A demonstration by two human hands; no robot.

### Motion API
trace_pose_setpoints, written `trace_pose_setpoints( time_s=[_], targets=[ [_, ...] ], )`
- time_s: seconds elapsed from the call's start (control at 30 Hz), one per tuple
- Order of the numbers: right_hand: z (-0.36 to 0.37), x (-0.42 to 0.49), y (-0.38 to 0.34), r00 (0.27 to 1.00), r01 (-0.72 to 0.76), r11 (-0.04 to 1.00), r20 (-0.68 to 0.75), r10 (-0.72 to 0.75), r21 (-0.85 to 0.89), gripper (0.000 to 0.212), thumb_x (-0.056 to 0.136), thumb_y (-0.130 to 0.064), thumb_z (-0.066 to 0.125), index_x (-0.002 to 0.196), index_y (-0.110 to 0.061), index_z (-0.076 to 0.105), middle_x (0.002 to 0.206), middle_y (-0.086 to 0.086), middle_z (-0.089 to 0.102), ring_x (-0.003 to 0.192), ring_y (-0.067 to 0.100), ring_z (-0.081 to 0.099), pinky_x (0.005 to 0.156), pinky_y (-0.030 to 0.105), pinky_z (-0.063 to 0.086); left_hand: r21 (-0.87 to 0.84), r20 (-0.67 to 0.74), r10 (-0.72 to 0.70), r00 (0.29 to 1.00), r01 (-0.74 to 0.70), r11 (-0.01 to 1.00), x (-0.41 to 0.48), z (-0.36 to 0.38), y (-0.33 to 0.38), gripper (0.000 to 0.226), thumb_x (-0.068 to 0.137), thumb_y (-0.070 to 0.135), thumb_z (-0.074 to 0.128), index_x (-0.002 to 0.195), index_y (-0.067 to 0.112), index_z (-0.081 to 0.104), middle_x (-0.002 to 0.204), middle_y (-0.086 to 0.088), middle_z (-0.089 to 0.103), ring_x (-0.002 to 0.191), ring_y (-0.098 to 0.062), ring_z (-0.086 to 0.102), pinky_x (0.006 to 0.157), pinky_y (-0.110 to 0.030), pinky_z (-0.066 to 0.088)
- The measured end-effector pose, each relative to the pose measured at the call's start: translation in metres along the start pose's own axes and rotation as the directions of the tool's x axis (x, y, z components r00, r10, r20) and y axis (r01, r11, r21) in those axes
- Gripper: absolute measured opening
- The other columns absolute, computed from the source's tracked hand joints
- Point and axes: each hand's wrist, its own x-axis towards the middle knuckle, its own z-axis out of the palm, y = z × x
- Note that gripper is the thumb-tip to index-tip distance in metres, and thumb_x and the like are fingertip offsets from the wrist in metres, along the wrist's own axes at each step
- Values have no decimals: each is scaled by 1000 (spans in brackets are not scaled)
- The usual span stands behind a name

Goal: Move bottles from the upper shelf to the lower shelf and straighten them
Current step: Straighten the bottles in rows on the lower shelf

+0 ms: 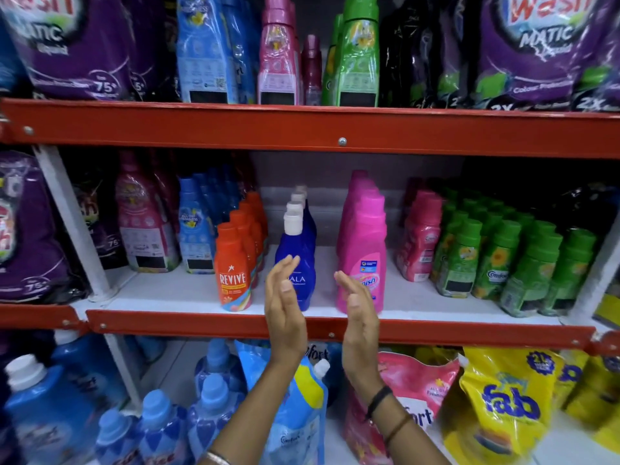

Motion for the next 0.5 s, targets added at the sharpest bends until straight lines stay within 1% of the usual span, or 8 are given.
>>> trace_pose_setpoints(
  time_s=[0.07, 0.13, 0.17, 0.2, 0.27, 0.33, 0.4, 0.5],
  targets=[
    [19, 7, 3, 997, -75, 997, 36, 75, 3, 53, 84, -71, 32, 121, -40, 53, 134, -11, 55, 131, 9, 45, 113, 36, 33, 15, -2, -71, 998, 71, 997, 14, -12, -6, 39, 96, 53, 23, 122, 42, 50, 134, -2, 51, 129, -9, 44, 112, -38, 33],
    [35, 16, 5, 985, -167, 986, 52, 165, 22, 51, 81, -74, 30, 119, -46, 48, 131, -21, 51, 131, 5, 44, 116, 40, 32, 20, 54, -154, 987, 153, 988, 25, -22, -14, 43, 92, 63, 21, 125, 47, 45, 137, 4, 48, 131, -6, 42, 114, -42, 31],
    [40, 21, 7, 976, -210, 977, 62, 208, 45, 51, 79, -75, 30, 118, -47, 48, 128, -24, 51, 129, 4, 46, 115, 41, 33, 29, 100, -190, 977, 188, 982, 30, -25, -18, 46, 91, 67, 20, 126, 50, 43, 138, 8, 47, 132, -5, 40, 115, -44, 31],
    [44, 26, 8, 966, -254, 964, 77, 249, 72, 56, 78, -76, 31, 119, -44, 51, 127, -22, 54, 126, 4, 48, 114, 41, 35, 34, 149, -221, 964, 218, 975, 33, -28, -22, 48, 89, 73, 19, 127, 53, 41, 141, 10, 45, 133, -5, 39, 115, -45, 31],
    [49, 33, 8, 945, -322, 939, 97, 311, 119, 66, 77, -78, 33, 122, -35, 56, 130, -7, 60, 124, 9, 54, 111, 43, 39, 33, 228, -268, 936, 268, 963, 36, -33, -26, 53, 82, 84, 19, 123, 60, 43, 145, 8, 44, 135, -8, 40, 114, -47, 32],
    [50, 34, 6, 938, -342, 931, 98, 331, 127, 63, 80, -77, 33, 118, -34, 58, 133, 3, 61, 122, 14, 57, 109, 43, 42, 59, 267, -285, 921, 280, 958, 37, -36, -24, 56, 77, 89, 18, 120, 63, 45, 146, 7, 44, 134, -9, 41, 114, -47, 33],
    [49, 33, 5, 941, -335, 934, 94, 325, 122, 60, 79, -76, 30, 113, -36, 59, 133, 5, 61, 121, 14, 58, 108, 43, 43, 72, 285, -294, 912, 285, 956, 37, -38, -20, 62, 73, 92, 16, 119, 61, 45, 147, 6, 43, 134, -9, 41, 114, -45, 33],
    [48, 33, 7, 943, -330, 935, 93, 320, 128, 72, 69, -88, 32, 112, -38, 61, 130, 2, 64, 119, 13, 60, 106, 43, 45, 73, 311, -307, 899, 300, 951, 37, -41, -14, 67, 68, 95, 13, 116, 61, 44, 148, 5, 42, 132, -8, 41, 112, -38, 33]
  ],
)
